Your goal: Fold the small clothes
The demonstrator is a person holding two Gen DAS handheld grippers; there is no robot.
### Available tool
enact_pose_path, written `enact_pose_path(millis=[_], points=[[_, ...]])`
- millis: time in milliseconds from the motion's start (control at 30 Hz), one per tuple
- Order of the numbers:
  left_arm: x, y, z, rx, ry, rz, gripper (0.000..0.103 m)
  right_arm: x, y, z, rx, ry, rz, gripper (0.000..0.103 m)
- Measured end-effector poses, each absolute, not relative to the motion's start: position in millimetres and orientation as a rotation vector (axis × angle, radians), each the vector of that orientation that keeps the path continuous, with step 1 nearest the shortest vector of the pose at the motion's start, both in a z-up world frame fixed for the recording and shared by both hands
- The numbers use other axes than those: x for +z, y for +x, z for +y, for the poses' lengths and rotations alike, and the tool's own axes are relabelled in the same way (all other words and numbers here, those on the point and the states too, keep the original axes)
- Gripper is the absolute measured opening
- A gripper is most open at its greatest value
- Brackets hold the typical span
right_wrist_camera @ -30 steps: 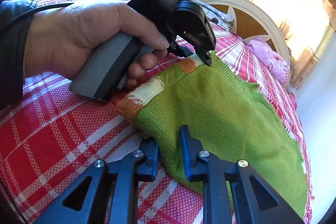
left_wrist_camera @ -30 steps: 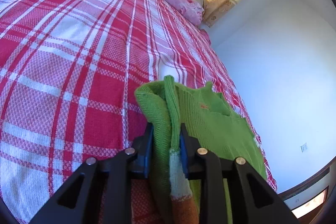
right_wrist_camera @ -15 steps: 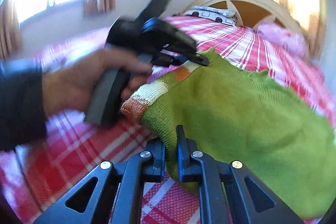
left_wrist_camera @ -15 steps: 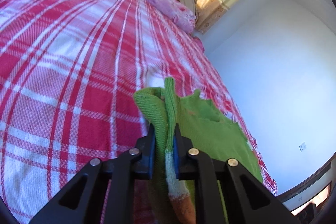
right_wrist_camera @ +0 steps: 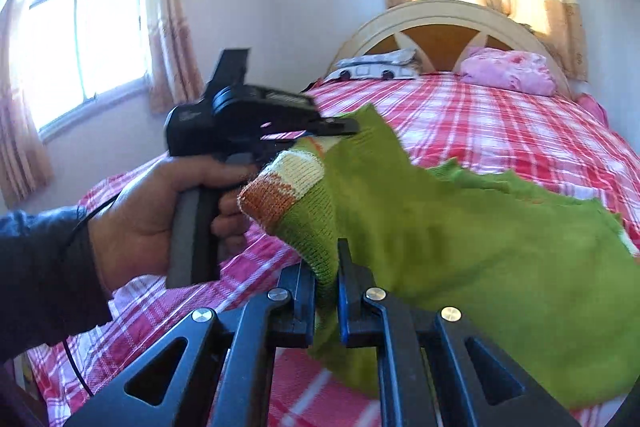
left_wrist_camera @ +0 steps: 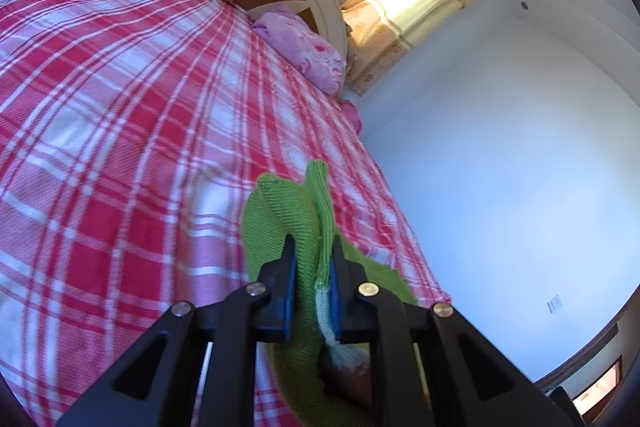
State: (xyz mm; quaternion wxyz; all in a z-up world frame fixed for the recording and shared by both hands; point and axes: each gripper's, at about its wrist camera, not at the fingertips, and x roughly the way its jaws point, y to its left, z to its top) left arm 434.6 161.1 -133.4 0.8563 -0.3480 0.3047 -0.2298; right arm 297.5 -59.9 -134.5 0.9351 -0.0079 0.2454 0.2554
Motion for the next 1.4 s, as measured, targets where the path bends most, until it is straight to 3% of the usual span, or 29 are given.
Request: enact_pose_path(millis=[700, 1400], points=[[-86, 437, 30, -0.673, -0.628, 0.641, 0.014, -114, 271, -188, 0.46, 0.174, 0.515, 0.006], [-82, 444, -66, -0.697, -0.537, 0.714, 0.014, -110, 265, -281, 0.395, 0.33, 0.568, 0.006]])
